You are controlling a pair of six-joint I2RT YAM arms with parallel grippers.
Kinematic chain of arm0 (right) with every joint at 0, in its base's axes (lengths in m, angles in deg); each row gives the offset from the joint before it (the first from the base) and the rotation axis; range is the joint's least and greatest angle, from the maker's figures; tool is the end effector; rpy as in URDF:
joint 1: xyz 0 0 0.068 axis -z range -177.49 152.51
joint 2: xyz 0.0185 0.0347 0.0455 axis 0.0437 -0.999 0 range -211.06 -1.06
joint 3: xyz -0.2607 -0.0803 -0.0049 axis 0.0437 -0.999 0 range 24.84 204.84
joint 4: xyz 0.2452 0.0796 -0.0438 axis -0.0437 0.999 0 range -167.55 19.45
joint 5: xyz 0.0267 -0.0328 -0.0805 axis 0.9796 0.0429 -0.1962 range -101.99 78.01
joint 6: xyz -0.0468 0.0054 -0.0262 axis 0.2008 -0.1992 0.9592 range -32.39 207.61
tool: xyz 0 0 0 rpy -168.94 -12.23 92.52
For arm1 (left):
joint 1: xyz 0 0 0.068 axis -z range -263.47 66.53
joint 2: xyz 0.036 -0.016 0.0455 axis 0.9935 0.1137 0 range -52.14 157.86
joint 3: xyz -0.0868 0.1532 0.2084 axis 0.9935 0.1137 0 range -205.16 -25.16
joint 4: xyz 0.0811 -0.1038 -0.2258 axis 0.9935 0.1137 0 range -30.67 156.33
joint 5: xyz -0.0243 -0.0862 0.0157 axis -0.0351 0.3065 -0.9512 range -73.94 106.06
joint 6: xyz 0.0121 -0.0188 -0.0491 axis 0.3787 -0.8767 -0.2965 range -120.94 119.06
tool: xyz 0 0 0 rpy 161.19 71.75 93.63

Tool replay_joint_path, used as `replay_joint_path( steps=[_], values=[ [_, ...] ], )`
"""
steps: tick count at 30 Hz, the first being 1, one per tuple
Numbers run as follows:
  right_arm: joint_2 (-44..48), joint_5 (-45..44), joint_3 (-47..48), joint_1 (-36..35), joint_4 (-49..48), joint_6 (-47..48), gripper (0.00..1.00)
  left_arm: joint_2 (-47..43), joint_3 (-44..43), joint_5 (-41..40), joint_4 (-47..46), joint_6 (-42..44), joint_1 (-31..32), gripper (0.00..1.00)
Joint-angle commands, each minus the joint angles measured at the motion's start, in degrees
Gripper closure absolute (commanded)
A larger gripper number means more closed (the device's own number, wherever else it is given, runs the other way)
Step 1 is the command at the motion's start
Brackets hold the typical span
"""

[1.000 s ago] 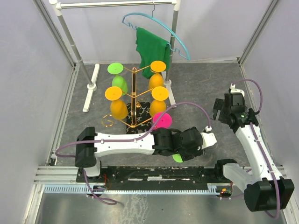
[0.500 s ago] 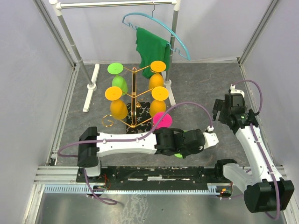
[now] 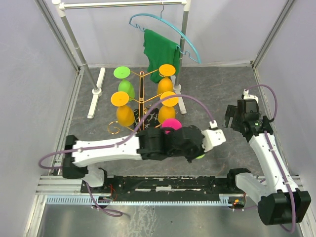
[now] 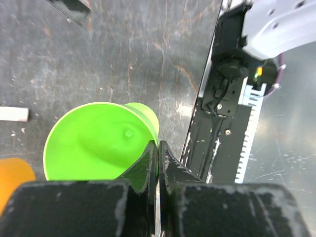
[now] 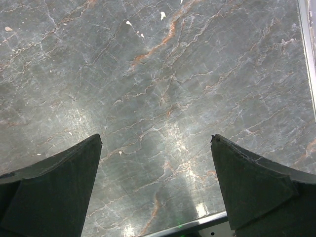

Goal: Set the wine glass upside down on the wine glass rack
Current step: Pick up the wine glass at the center of the board, then turn the wine glass upside down at the wine rack.

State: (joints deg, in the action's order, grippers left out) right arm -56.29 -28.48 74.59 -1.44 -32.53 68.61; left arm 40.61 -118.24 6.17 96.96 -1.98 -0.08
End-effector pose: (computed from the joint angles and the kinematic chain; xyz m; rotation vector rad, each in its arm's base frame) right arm 0.1882 0.0028 0.2834 0.4394 2.3701 -0.1698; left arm 0.0480 -0.3609 0.3725 1.4278 1.7807 -0.6129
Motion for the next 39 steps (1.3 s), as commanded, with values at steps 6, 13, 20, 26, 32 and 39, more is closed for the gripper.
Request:
replay_joint_path(
  steps=[6,13,20,26,32,39],
  values=[
    [-1.3,1.6,0.5,0.9,-2.1,-0.6,0.00,-20.0,-4.6,0.0,-2.5,1.1,0.2,0.97],
    [3.8,5.4,2.2,0.9,-2.2,0.9,0.00,-29.8,3.0,-13.5,-18.4,13.3,0.2,0.97],
    [10.9,15.5,6.3,0.9,-4.0,1.6,0.00,-31.9,15.0,-18.1,-48.9,32.7,0.1,0.97],
    [13.1,28.0,13.4,0.9,-7.2,-6.8,0.03,-27.8,23.7,-21.7,-73.7,48.3,0.1,0.97],
    [15.8,39.5,17.6,0.9,-18.0,-19.7,0.05,-22.7,28.8,-21.4,-92.7,56.5,-0.9,0.97],
    [18.2,45.0,9.5,0.9,-43.7,-51.2,0.08,-20.1,35.2,-15.5,-110.5,52.3,-3.7,0.97]
  ],
)
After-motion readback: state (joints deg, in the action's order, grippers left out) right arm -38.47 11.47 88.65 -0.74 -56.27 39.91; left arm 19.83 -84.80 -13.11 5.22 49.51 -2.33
